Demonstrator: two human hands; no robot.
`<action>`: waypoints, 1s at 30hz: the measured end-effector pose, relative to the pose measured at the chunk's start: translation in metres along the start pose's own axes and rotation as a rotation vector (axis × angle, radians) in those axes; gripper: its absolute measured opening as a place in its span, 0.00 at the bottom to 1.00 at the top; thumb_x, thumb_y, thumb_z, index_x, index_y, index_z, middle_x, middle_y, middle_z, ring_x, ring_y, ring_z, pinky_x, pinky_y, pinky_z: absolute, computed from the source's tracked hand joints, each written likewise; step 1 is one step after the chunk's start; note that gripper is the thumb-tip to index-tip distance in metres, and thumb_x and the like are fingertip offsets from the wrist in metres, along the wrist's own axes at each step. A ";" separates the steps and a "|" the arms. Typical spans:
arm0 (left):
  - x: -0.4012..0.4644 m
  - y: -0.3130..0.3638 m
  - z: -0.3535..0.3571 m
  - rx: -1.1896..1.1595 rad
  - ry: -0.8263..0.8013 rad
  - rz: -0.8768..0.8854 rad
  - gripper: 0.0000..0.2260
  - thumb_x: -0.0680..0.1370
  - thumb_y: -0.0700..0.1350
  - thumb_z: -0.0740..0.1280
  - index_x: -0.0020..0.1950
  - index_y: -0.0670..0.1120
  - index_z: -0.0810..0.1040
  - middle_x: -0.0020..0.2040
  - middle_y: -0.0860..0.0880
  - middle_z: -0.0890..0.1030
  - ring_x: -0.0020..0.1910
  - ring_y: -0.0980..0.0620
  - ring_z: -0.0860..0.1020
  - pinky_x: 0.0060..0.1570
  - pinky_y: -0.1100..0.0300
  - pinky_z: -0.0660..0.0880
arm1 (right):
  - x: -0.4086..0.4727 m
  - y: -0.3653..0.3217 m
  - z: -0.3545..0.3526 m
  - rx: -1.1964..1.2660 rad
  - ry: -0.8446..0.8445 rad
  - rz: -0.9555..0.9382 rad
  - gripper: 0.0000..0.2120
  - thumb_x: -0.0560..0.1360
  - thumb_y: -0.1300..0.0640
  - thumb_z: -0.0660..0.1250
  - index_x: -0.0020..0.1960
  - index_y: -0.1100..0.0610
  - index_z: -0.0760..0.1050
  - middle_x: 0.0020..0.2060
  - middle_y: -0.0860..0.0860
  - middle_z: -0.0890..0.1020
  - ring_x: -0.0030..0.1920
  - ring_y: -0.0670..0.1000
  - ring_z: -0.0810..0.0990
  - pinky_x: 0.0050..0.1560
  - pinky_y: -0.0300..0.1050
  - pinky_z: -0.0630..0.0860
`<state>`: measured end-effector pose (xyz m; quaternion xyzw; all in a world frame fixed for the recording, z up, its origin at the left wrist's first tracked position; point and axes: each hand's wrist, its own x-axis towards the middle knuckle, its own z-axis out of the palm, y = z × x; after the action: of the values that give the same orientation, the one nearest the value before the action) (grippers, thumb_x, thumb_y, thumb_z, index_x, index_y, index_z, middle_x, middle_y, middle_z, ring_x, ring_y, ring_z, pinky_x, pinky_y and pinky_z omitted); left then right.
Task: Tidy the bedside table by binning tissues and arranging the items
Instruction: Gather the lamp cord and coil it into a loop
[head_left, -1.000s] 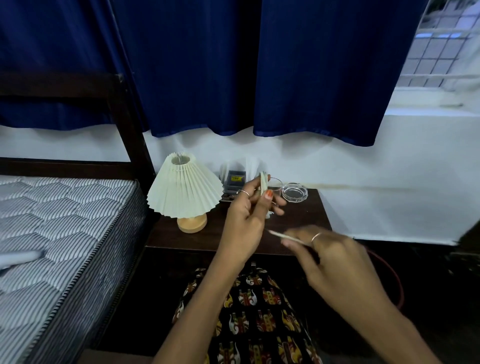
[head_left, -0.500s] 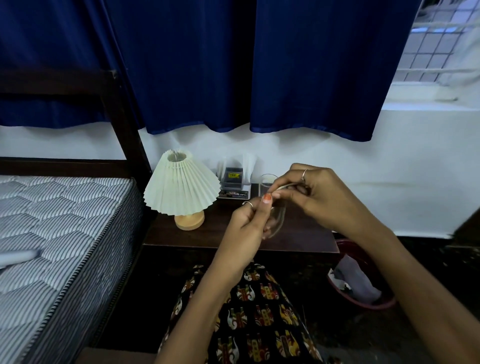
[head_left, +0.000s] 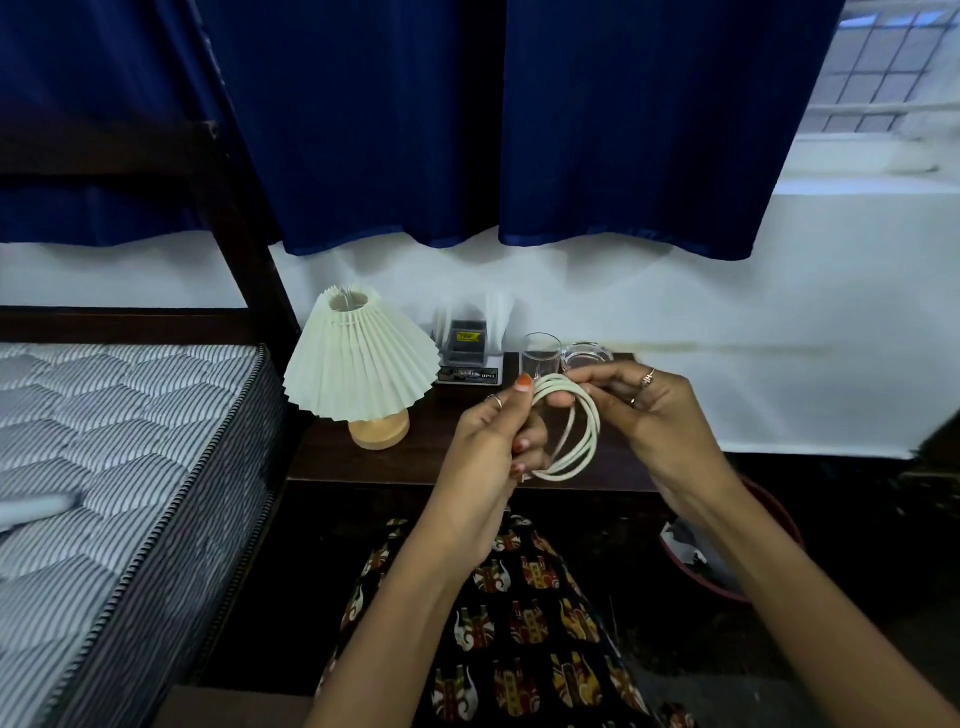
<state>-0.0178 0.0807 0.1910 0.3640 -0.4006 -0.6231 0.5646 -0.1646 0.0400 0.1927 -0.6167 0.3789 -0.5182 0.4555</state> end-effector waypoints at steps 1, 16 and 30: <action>0.002 -0.002 0.000 -0.026 0.003 -0.021 0.18 0.80 0.48 0.58 0.55 0.34 0.75 0.27 0.54 0.60 0.22 0.60 0.58 0.35 0.59 0.55 | -0.002 0.002 0.001 0.038 0.018 0.021 0.12 0.73 0.69 0.65 0.45 0.54 0.82 0.40 0.46 0.86 0.44 0.44 0.83 0.48 0.33 0.77; 0.020 -0.034 0.001 0.211 0.205 -0.042 0.16 0.83 0.48 0.54 0.42 0.42 0.73 0.21 0.55 0.65 0.21 0.60 0.63 0.29 0.64 0.68 | -0.016 0.034 -0.002 0.521 0.094 0.537 0.11 0.78 0.64 0.60 0.53 0.66 0.78 0.44 0.61 0.84 0.41 0.53 0.84 0.41 0.44 0.82; 0.044 -0.069 -0.022 0.809 0.310 0.044 0.15 0.82 0.48 0.55 0.38 0.47 0.72 0.31 0.53 0.73 0.30 0.56 0.71 0.36 0.57 0.69 | -0.017 0.066 0.019 0.338 -0.046 0.458 0.29 0.65 0.79 0.67 0.58 0.54 0.68 0.45 0.55 0.80 0.43 0.47 0.80 0.41 0.41 0.80</action>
<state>-0.0311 0.0374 0.1189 0.6366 -0.5306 -0.3416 0.4432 -0.1484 0.0395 0.1242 -0.4419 0.4060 -0.4435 0.6657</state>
